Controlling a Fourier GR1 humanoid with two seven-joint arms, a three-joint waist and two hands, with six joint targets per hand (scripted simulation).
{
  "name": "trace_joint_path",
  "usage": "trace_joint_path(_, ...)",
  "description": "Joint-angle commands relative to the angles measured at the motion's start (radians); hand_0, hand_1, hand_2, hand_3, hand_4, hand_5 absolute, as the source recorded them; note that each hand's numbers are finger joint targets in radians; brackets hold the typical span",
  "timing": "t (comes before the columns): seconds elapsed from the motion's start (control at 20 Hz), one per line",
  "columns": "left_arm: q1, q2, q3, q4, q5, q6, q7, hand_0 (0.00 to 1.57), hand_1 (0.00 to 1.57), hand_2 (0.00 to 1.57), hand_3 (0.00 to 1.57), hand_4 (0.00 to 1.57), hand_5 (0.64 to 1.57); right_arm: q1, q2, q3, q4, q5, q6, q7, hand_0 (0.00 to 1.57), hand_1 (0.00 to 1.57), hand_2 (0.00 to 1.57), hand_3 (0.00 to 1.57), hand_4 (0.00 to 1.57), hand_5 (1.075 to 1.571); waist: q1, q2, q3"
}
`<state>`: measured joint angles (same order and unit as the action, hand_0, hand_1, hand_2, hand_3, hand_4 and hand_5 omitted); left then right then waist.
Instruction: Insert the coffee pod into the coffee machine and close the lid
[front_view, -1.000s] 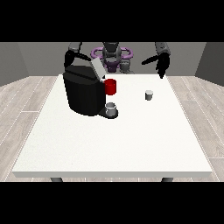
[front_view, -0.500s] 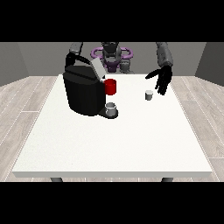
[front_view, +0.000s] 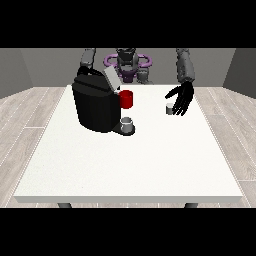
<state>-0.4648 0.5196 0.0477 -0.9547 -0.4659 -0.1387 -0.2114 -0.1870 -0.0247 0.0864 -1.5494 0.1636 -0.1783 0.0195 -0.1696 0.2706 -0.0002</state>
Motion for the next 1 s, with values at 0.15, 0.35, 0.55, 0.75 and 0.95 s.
trace_joint_path(0.15,-0.047,-0.042,-0.059,0.062,-0.149,0.159,-0.069,1.07,1.07,1.11,0.91,0.45,1.571,-0.001,0.02,0.013,0.08,0.03,-0.015,-0.034,0.0,0.0,0.0,0.0,0.0,1.571,0.01,0.012,-0.0001)
trace_joint_path(0.35,-0.089,-0.011,-0.098,0.122,-0.233,0.159,-0.069,0.92,0.92,1.02,0.84,0.41,1.571,-0.099,-0.007,-0.016,0.089,0.024,0.002,0.06,0.0,0.0,0.0,0.0,0.0,1.571,0.016,0.035,-0.0002)
trace_joint_path(0.55,-0.103,-0.02,-0.172,0.127,-0.312,0.107,-0.016,0.87,0.87,1.02,0.88,0.34,1.571,-0.142,-0.012,-0.06,0.172,0.019,-0.012,0.019,0.0,0.0,0.0,0.0,0.0,1.571,0.04,0.022,0.0007)
trace_joint_path(0.75,-0.1,0.008,-0.148,0.239,-0.339,0.113,-0.064,0.75,0.75,0.94,0.81,0.37,1.571,-0.073,-0.008,-0.03,0.135,-0.018,0.043,-0.036,0.0,0.0,0.0,0.0,0.0,1.571,0.002,0.013,0.0002)
trace_joint_path(0.95,-0.171,-0.034,-0.14,0.271,-0.364,0.115,-0.048,0.79,0.79,0.98,0.87,0.4,1.571,-0.11,0.024,-0.042,0.201,-0.004,-0.007,-0.055,0.0,0.0,0.0,0.0,0.0,1.571,0.012,0.028,0.0001)
